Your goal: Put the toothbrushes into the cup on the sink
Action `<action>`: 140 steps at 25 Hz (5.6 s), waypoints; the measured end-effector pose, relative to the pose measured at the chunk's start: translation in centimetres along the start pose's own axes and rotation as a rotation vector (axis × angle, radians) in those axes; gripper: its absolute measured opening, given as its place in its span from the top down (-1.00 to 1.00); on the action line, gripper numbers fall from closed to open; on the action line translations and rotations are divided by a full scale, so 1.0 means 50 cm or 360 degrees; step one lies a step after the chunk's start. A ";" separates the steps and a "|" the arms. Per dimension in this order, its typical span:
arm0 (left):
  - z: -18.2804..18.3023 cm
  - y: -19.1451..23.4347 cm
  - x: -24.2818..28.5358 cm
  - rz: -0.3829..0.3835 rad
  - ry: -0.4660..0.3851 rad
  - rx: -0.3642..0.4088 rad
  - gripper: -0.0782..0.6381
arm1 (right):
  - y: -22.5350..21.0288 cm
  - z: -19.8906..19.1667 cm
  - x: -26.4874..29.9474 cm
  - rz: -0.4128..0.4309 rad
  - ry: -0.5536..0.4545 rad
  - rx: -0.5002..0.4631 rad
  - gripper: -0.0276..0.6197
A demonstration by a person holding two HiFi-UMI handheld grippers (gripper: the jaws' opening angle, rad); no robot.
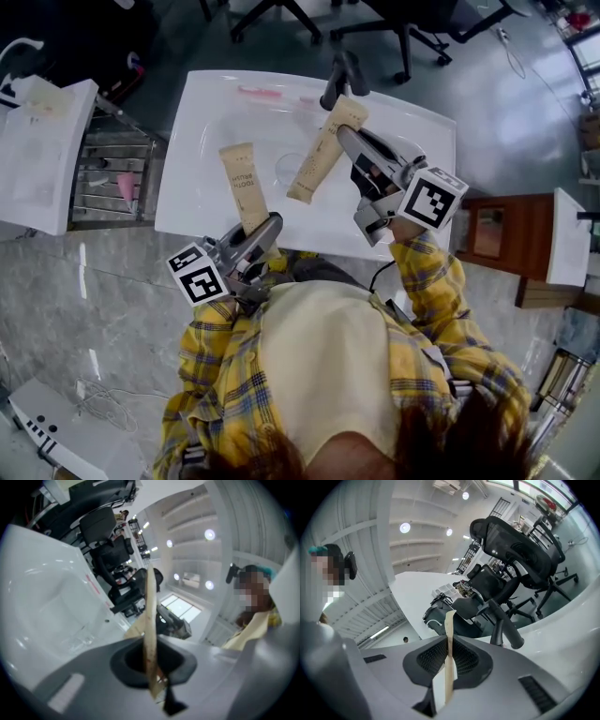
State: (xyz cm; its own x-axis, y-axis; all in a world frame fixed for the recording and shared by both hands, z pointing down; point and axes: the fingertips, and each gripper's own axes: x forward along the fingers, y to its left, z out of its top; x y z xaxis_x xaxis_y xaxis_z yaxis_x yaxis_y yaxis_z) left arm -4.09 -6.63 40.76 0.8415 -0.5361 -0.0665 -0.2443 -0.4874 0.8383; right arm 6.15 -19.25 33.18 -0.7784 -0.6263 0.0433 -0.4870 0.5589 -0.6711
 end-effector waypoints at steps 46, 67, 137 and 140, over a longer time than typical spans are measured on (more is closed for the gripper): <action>-0.002 0.006 -0.013 0.0033 -0.0037 -0.0048 0.76 | -0.170 -0.244 0.071 -0.0407 0.0393 -0.0573 0.80; -0.012 0.011 0.000 -0.0006 0.0024 -0.0093 0.76 | -0.199 -0.261 0.033 -0.0473 0.0479 -0.0282 0.67; -0.035 -0.004 0.018 -0.0105 0.0197 0.0161 0.41 | 0.123 -0.167 0.037 0.0440 0.0483 0.0232 0.69; -0.018 0.002 0.014 -0.0065 0.0144 0.0202 0.41 | 0.113 -0.149 0.035 0.0419 0.0449 0.0214 0.69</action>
State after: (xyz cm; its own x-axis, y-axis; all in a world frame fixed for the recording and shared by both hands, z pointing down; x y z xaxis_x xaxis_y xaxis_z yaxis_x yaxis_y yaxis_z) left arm -3.12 -6.45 41.29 0.8906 -0.4526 -0.0452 -0.2632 -0.5937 0.7605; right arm -0.93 -13.13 34.98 -0.9568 -0.2872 0.0460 -0.2151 0.5924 -0.7764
